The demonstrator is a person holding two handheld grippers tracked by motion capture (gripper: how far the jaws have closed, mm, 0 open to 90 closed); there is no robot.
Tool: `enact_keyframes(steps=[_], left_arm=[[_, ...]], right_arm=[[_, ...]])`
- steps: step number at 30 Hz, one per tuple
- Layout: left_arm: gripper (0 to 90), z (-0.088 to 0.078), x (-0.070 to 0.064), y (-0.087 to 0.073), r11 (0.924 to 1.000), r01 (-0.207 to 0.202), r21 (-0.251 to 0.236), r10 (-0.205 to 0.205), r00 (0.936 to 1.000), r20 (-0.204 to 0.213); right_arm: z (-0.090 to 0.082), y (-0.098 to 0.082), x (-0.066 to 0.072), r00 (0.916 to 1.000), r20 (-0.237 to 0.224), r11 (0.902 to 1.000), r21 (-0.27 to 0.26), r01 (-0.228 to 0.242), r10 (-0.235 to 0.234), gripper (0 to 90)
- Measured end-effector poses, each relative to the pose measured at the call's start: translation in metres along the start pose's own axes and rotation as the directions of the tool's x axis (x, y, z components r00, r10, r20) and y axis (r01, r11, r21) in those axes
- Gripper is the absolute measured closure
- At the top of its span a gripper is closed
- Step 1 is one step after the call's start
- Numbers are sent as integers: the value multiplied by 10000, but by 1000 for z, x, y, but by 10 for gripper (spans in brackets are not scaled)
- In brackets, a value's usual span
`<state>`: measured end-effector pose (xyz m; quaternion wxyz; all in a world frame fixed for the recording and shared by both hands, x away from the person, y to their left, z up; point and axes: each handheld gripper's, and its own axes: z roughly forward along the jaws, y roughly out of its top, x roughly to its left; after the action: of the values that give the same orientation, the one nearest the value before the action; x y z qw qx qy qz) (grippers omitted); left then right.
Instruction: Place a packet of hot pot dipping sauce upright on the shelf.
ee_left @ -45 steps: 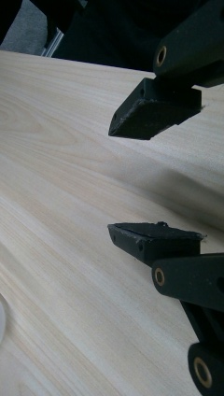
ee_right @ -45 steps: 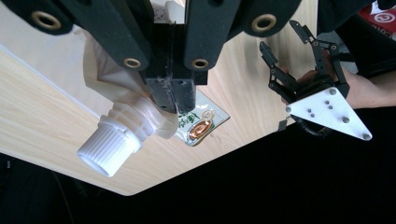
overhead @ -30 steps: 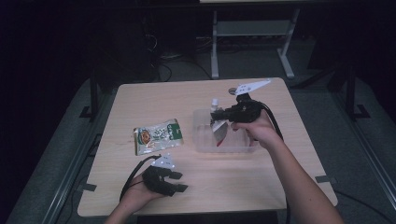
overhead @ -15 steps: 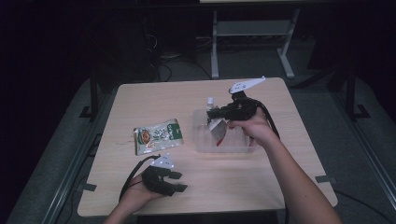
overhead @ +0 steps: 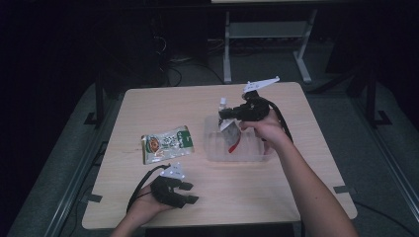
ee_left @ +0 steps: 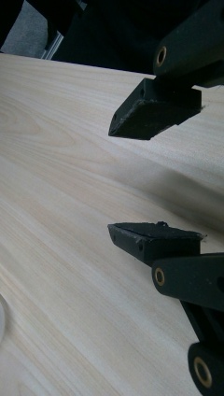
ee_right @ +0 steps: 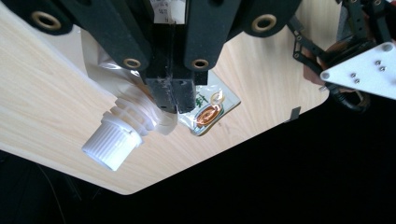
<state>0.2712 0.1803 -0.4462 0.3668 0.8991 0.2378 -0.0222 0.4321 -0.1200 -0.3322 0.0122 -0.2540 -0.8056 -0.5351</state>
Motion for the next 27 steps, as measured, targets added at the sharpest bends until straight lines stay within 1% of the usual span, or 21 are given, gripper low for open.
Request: enact_keyframes(steps=[3, 5, 8, 10, 12, 13, 14, 16, 18, 19, 22, 23, 24, 25, 27], left_arm=[[459, 0, 0, 0, 10000, -45, 50, 45, 10000, 5], [459, 0, 0, 0, 10000, -59, -34, 59, 10000, -10], [459, 0, -1, 0, 10000, -50, -13, 50, 10000, -3], [459, 0, -1, 0, 10000, -65, 66, 65, 10000, 0], [459, 0, -2, 0, 10000, -34, 57, 34, 10000, 32], [459, 1, -1, 0, 10000, -26, 17, 26, 10000, 39], [459, 2, -2, 0, 10000, -19, 7, 19, 10000, 30], [459, 2, -2, 0, 10000, 31, 8, -31, 10000, 69], [459, 3, -2, 0, 10000, 1, 72, -1, 10000, 81], [459, 3, -2, 0, 10000, -29, 84, 28, 10000, 85], [459, 5, -2, 0, 10000, -1, 99, 0, 9999, 104], [459, 6, -3, 1, 9999, -50, 162, 49, 10000, 83], [459, 6, -3, 1, 9998, -60, 187, 59, 9999, 89], [459, 6, -3, 1, 9998, -54, 192, 52, 9999, 106], [459, 7, -4, 1, 9997, -79, 210, 76, 9999, 130]], right_arm=[[-1, 5, -1, 10000, -31, 10000, -80, 48, -48, 900], [0, 6, 1, 9999, -76, 9999, -107, 73, -74, 900], [2, 6, 3, 9998, -87, 9998, -110, 159, -160, 900], [0, 5, 2, 9999, -101, 9999, -131, 95, -96, 900], [-4, 4, 0, 9999, -130, 9998, -183, 12, -14, 900], [-8, 4, -2, 9999, -162, 9998, -176, 38, -41, 900], [-8, 4, -2, 9999, -162, 9998, -176, 38, -41, 900], [-14, 3, -5, 10000, -84, 9999, -172, -22, 20, 900], [-20, 1, -7, 10000, 13, 9998, -198, -83, 83, 900], [-25, 0, -9, 9999, -13, 9998, -180, -117, 116, 900], [-33, -3, -9, 10000, -12, 9998, -168, -57, 57, 900], [-35, -4, -9, 10000, -13, 9999, -143, -54, 54, 900], [-39, -5, -9, 10000, -84, 9999, -105, -46, 45, 900], [-39, -5, -9, 10000, -84, 9999, -105, -46, 45, 900], [-39, -9, -6, 9997, -254, 9998, -173, -13, 8, 900]])
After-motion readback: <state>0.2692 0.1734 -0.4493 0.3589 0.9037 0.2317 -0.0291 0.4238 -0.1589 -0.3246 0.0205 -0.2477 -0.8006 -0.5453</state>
